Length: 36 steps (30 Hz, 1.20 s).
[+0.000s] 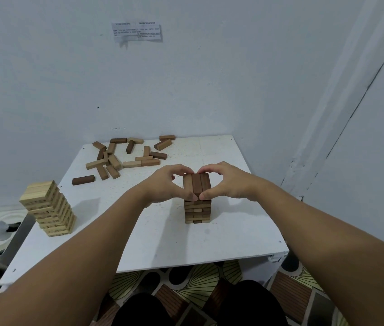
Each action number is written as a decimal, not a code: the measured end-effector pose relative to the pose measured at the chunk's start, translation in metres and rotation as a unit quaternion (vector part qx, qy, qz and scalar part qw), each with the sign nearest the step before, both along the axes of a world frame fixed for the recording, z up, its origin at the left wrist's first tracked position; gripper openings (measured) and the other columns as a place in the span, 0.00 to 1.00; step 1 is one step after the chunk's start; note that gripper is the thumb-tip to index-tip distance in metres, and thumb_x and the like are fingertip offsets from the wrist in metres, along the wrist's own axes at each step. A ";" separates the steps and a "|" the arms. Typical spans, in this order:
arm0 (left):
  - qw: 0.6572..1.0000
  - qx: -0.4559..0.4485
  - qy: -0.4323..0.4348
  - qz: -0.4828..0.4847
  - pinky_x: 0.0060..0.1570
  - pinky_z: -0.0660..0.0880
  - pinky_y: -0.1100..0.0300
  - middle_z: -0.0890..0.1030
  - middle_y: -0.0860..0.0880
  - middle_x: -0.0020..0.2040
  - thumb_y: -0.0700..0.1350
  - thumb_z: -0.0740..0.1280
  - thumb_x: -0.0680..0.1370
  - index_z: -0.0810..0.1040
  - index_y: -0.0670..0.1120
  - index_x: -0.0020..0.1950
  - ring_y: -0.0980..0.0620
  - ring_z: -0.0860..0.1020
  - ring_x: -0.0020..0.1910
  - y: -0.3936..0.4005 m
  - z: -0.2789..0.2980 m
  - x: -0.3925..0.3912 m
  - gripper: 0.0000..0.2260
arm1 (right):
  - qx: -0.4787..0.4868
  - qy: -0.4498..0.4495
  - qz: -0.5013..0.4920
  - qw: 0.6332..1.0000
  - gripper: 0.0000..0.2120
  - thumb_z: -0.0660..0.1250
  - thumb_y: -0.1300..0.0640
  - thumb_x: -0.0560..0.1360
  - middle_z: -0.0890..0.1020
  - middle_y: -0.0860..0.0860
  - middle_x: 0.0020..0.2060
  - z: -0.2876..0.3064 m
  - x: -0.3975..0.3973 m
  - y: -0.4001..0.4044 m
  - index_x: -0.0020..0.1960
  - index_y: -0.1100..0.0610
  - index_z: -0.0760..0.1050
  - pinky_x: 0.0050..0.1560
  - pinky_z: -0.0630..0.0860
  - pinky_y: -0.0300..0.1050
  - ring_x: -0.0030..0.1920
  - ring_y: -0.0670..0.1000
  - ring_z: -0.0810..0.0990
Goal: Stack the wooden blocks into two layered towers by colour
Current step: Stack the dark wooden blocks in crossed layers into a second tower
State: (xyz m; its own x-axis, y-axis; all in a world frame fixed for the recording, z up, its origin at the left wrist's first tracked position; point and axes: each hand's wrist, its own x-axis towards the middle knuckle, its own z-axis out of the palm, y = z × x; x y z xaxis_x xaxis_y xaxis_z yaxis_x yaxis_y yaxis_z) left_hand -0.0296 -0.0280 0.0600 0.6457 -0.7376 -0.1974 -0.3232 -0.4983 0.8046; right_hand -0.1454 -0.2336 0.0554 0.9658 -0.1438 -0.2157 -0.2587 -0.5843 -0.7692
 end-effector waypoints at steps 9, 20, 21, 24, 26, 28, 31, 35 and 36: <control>1.000 0.002 0.026 0.008 0.66 0.72 0.47 0.76 0.56 0.66 0.50 0.85 0.64 0.79 0.64 0.62 0.50 0.70 0.67 0.001 -0.003 0.000 0.30 | 0.031 -0.002 0.001 1.000 0.33 0.82 0.45 0.68 0.70 0.45 0.71 -0.003 -0.001 0.001 0.69 0.36 0.73 0.62 0.67 0.48 0.69 0.48 0.67; 0.999 0.005 0.038 0.007 0.61 0.72 0.50 0.76 0.54 0.66 0.48 0.84 0.65 0.78 0.63 0.63 0.50 0.71 0.66 0.001 0.000 -0.002 0.30 | 0.037 0.004 -0.005 0.999 0.33 0.83 0.46 0.67 0.71 0.46 0.70 -0.001 -0.001 0.003 0.67 0.36 0.73 0.61 0.67 0.48 0.68 0.48 0.68; 0.999 0.004 0.040 0.007 0.59 0.72 0.52 0.76 0.54 0.66 0.48 0.84 0.66 0.78 0.63 0.64 0.51 0.71 0.66 0.001 0.001 -0.003 0.30 | 0.036 0.004 -0.006 0.999 0.33 0.83 0.46 0.67 0.71 0.46 0.70 0.000 -0.001 0.004 0.67 0.36 0.73 0.61 0.67 0.48 0.68 0.48 0.68; 0.999 0.008 0.044 0.006 0.55 0.72 0.54 0.75 0.53 0.66 0.47 0.84 0.66 0.76 0.63 0.66 0.52 0.71 0.65 0.001 0.003 -0.004 0.32 | 0.033 0.008 -0.007 0.999 0.34 0.83 0.45 0.67 0.70 0.46 0.71 0.002 -0.002 0.004 0.68 0.35 0.72 0.61 0.67 0.48 0.69 0.48 0.67; 0.999 0.009 0.048 0.008 0.59 0.73 0.52 0.74 0.53 0.67 0.49 0.85 0.65 0.74 0.65 0.69 0.50 0.71 0.67 0.002 0.004 -0.005 0.37 | 0.031 0.015 -0.005 0.999 0.38 0.83 0.44 0.67 0.68 0.46 0.73 0.003 -0.004 0.004 0.72 0.35 0.70 0.62 0.67 0.48 0.71 0.48 0.66; 0.999 0.005 0.047 0.012 0.64 0.73 0.50 0.73 0.53 0.68 0.50 0.86 0.64 0.69 0.66 0.73 0.50 0.70 0.69 0.005 0.007 -0.005 0.43 | 0.034 0.020 -0.007 0.999 0.44 0.82 0.41 0.67 0.65 0.45 0.76 0.005 -0.006 0.003 0.76 0.35 0.65 0.64 0.66 0.48 0.72 0.48 0.64; 0.999 -0.012 0.047 0.025 0.67 0.72 0.49 0.71 0.52 0.71 0.51 0.86 0.63 0.61 0.64 0.79 0.49 0.68 0.70 0.016 0.012 0.000 0.51 | 0.027 -0.004 -0.042 0.999 0.45 0.75 0.29 0.65 0.63 0.45 0.77 0.013 -0.008 0.006 0.77 0.31 0.61 0.72 0.65 0.56 0.77 0.51 0.59; 0.993 -0.075 0.069 0.067 0.65 0.71 0.49 0.73 0.52 0.70 0.52 0.83 0.69 0.69 0.70 0.68 0.50 0.71 0.69 0.043 0.015 0.009 0.34 | -0.030 -0.130 -0.108 0.985 0.27 0.64 0.35 0.77 0.68 0.46 0.70 0.032 -0.004 0.020 0.75 0.36 0.67 0.76 0.61 0.59 0.75 0.51 0.60; 0.990 -0.086 0.071 0.091 0.63 0.70 0.51 0.74 0.52 0.68 0.51 0.80 0.73 0.70 0.69 0.66 0.51 0.73 0.68 0.050 0.012 0.011 0.29 | -0.068 -0.175 -0.114 0.975 0.22 0.64 0.41 0.80 0.69 0.46 0.67 0.039 -0.001 0.028 0.74 0.38 0.69 0.75 0.62 0.55 0.72 0.50 0.61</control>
